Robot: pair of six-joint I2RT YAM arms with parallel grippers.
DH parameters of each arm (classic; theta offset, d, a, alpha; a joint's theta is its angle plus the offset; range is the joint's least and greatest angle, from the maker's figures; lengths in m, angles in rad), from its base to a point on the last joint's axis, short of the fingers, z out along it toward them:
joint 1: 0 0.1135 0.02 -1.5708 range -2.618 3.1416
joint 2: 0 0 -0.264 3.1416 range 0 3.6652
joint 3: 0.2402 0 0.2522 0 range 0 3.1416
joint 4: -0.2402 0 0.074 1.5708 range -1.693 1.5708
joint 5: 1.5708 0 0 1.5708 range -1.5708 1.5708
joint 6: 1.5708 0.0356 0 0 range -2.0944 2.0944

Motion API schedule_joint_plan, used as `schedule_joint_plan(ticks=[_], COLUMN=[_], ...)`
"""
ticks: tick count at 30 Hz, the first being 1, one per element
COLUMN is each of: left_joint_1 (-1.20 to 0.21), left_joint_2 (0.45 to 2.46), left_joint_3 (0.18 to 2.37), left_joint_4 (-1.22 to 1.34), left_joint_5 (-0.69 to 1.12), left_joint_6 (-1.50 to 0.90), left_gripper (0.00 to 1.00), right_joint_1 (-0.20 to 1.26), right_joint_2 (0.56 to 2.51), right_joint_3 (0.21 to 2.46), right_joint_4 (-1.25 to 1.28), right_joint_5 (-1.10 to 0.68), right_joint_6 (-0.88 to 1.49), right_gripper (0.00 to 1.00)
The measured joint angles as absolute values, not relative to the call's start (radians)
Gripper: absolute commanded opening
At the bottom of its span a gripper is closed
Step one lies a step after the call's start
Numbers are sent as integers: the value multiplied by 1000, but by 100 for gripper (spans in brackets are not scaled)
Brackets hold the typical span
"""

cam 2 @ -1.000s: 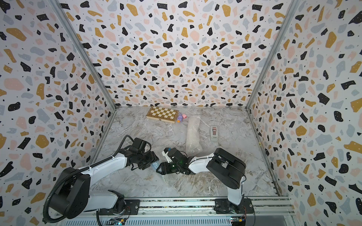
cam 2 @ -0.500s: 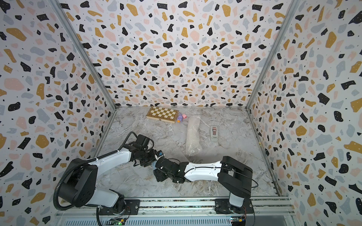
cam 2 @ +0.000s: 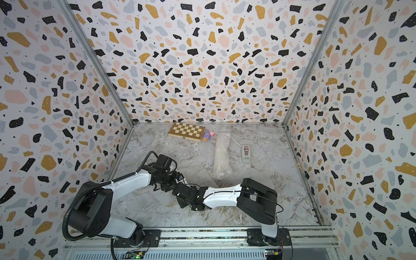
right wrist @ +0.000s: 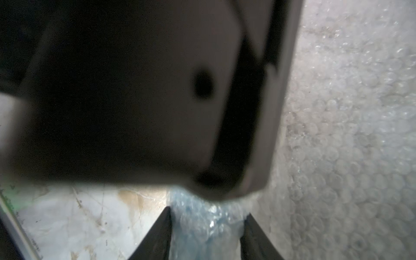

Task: Wrap vases in bubble wrap
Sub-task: Wrap the vase in bubble wrap.

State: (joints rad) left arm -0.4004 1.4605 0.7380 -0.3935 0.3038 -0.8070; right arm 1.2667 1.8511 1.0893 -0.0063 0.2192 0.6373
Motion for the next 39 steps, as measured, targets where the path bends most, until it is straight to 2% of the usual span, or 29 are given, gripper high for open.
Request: schedule_joint_plan(ticks=[8,14,24,30,34,39], left_joint_1=[-380,-353,-350,-354,-407,-457], left_joint_2=[1384,1232,1148,1161,1232,1322], left_joint_3=[736,694,595,510,496,455], left_joint_4=[-430,-435,-437,-253,-135,57], left_joint_5=[278,293,286,328,332,339], left_joint_6=[-805,-845,-888,-908,-892,-876], left_gripper=[82,81,79,78,78,74], right_joint_1=[1245,1192,1179,1153,1138,1122], right_joint_2=[1821,1802,1795,1788,1788,1788], right_joint_3=[1040,956,922,891,866,828], right_joint_4=[118,173,210,239,258,306], right_joint_5=[125,42,15,-35,-69,-101], right_joint_6=[694,784,825,838,851,867], right_gripper=[44,44,44,43,43,43])
